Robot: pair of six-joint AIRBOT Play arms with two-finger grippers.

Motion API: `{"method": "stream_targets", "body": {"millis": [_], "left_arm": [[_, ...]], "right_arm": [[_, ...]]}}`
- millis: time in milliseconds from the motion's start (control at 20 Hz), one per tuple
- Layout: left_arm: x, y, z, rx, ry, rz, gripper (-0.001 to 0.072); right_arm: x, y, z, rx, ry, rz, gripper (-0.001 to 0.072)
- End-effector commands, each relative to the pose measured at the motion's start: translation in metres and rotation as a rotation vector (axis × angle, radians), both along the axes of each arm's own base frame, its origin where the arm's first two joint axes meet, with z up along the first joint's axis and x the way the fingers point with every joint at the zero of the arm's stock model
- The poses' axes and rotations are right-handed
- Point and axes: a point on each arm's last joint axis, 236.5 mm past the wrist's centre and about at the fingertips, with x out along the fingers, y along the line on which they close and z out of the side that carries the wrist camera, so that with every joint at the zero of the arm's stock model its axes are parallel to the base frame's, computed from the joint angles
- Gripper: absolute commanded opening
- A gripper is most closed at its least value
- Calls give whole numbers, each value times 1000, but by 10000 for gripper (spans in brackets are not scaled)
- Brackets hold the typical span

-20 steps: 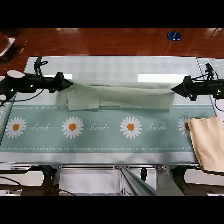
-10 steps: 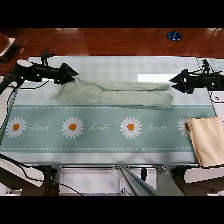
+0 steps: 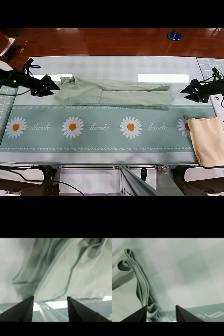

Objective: Fold the shirts.

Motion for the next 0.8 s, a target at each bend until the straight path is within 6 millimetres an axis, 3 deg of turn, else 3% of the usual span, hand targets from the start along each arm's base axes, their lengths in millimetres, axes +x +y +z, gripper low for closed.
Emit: {"method": "stream_targets", "body": {"millis": [0, 100, 200, 400, 500, 550, 600, 650, 700, 750], "left_arm": [[-13, -28, 15, -59, -150, 36, 506], [-22, -58, 24, -100, -186, -29, 506], [-26, -85, 30, -119, -207, -90, 506], [-24, -129, 29, -110, -244, -164, 506], [-30, -147, 26, -112, -241, -206, 506], [-34, -156, 25, -115, -237, -227, 506], [-37, -162, 25, -117, -235, -244, 504], [-39, -167, 25, -119, -235, -256, 499], [-40, -171, 25, -120, -235, -266, 395], [-42, -174, 26, -126, -232, -272, 127]], "right_arm": [[11, 16, -7, -1, -43, 13, 420], [25, 23, -8, 11, -71, -21, 420], [26, 34, -19, 23, -54, -7, 420], [22, 80, -43, 113, 18, 54, 420], [28, 106, -38, 162, -15, 102, 404], [31, 118, -33, 187, -34, 120, 303], [32, 126, -26, 206, -40, 140, 82], [32, 129, -16, 217, -49, 172, 18], [30, 132, -3, 225, -63, 209, 18], [27, 128, 13, 207, -88, 238, 18]]}}
